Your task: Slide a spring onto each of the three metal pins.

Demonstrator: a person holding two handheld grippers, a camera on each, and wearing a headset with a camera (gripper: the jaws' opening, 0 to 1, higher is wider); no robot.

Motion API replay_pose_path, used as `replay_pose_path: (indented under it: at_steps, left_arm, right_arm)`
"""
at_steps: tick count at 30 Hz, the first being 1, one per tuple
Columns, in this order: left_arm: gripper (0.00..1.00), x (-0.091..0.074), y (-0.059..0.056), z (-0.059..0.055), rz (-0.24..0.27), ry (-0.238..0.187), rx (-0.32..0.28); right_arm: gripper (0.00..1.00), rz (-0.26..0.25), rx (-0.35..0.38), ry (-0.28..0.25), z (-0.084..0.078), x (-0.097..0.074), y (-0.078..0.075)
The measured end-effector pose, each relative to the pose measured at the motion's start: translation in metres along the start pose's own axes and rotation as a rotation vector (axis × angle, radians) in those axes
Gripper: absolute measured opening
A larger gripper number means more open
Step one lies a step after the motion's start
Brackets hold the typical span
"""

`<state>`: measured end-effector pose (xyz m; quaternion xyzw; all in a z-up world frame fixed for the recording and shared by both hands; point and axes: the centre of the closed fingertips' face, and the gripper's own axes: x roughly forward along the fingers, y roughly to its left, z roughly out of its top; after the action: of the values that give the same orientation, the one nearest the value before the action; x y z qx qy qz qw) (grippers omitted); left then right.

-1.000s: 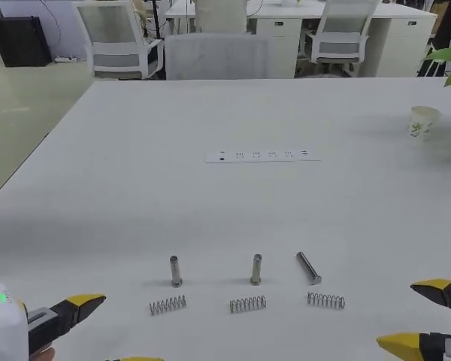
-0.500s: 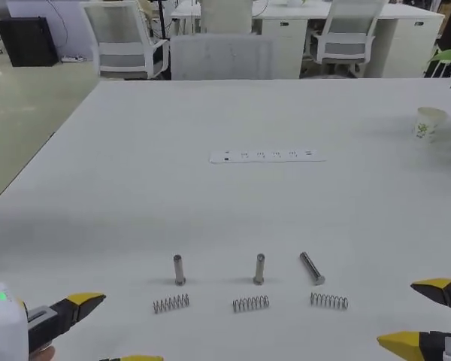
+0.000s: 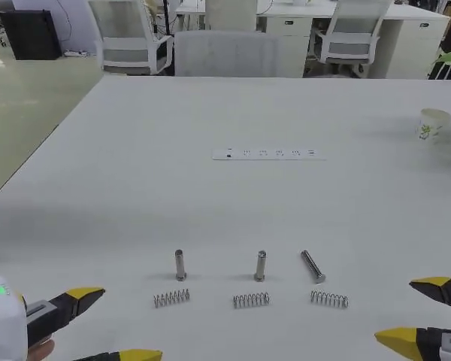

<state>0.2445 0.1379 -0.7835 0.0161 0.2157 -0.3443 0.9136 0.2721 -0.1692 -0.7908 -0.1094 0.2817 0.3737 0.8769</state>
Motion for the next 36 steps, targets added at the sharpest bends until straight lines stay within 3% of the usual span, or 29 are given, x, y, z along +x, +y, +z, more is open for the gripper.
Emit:
replay_pose_path:
  at_steps: [10, 21, 36]
  left_arm:
    - [0.71, 0.001, 0.001, 0.0, -0.004, -0.004, 0.0]
    - [0.71, -0.004, 0.004, 0.0, 0.012, -0.001, 0.0]
    - [0.7, -0.008, 0.002, -0.006, 0.024, 0.011, -0.001]
  right_arm:
    - [0.6, -0.009, -0.005, -0.006, 0.019, 0.019, -0.01]
    - [0.54, 0.006, -0.015, -0.009, 0.045, 0.055, -0.018]
    - [0.47, 0.025, 0.001, 0.049, 0.061, 0.1, -0.025]
